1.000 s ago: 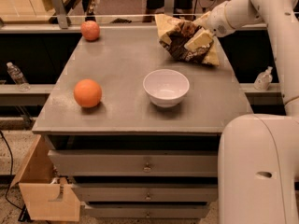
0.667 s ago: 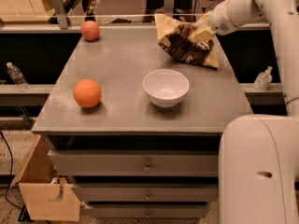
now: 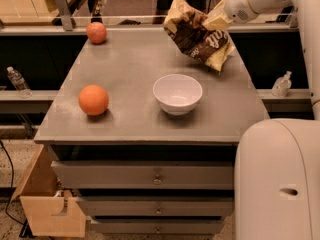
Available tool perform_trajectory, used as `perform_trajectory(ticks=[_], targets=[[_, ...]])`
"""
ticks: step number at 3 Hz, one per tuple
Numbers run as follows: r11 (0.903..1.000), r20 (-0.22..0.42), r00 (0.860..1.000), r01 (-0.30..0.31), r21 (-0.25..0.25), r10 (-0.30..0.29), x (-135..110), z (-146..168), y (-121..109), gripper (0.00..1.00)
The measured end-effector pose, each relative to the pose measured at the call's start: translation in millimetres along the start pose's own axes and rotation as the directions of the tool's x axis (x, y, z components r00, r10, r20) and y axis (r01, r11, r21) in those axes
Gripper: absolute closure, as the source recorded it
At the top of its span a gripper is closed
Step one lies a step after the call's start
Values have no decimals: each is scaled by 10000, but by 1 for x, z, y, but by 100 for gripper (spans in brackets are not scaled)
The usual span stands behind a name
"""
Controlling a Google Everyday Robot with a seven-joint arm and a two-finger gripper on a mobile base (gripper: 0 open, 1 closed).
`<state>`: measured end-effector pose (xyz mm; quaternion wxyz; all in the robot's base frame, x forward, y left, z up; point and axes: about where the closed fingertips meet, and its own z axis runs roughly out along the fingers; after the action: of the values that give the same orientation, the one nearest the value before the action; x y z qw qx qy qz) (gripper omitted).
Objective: Place brown chip bag into white bowl
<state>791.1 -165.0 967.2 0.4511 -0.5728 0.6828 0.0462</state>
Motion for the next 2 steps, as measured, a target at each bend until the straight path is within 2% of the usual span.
perform_trajectory(ticks=[1, 2], targets=[[9984, -16, 9990, 448, -357, -449, -37, -26, 13, 100], [9930, -120, 9983, 562, -1038, -578, -51, -41, 33, 100]])
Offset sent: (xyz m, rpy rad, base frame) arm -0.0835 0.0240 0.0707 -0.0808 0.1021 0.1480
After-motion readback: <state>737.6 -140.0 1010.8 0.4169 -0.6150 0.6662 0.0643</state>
